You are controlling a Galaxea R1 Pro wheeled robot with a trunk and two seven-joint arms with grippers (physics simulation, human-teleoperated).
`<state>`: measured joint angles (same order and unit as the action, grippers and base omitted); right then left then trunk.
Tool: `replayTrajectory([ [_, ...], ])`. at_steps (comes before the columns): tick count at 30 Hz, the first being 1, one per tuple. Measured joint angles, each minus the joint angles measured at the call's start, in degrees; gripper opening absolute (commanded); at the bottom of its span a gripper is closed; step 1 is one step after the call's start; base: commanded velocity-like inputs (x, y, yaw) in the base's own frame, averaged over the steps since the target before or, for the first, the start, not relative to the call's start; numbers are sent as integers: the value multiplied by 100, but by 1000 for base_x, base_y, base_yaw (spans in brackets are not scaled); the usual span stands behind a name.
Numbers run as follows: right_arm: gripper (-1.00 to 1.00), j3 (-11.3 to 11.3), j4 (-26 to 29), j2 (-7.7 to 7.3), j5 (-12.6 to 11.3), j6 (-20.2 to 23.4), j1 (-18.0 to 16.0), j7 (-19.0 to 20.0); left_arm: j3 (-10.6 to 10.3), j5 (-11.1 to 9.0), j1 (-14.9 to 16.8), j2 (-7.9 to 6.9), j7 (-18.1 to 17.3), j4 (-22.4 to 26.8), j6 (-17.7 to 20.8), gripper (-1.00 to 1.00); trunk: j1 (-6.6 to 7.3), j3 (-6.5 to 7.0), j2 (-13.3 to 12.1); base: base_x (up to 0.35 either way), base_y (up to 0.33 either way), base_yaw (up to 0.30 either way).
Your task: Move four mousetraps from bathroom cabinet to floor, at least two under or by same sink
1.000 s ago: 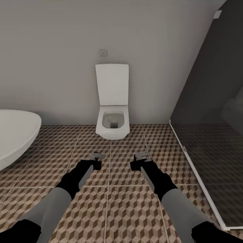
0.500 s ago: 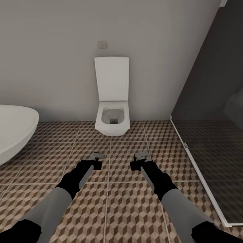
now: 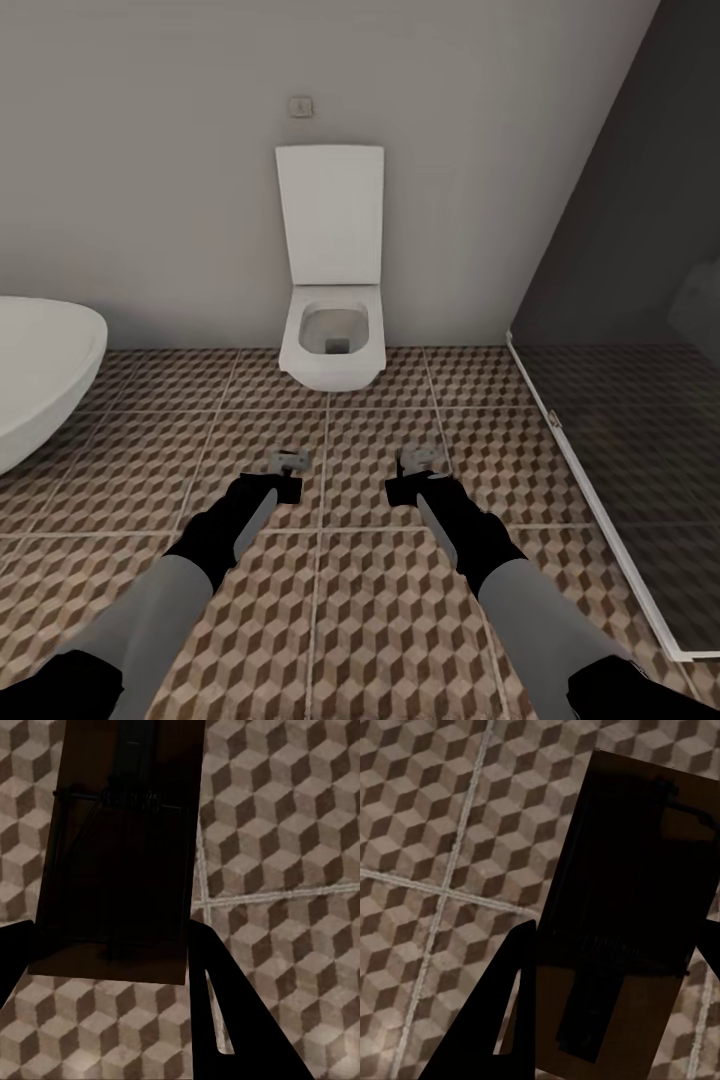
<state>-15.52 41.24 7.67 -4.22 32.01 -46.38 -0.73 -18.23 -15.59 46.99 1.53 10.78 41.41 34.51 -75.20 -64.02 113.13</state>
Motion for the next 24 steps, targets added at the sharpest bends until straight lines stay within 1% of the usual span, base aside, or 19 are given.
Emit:
replayTrajectory([
  [24,-100,-4,0,0,-5,4,0,0,1,0,0,9,0,-27,26,-100,-527,-648,963,0,0,0],
])
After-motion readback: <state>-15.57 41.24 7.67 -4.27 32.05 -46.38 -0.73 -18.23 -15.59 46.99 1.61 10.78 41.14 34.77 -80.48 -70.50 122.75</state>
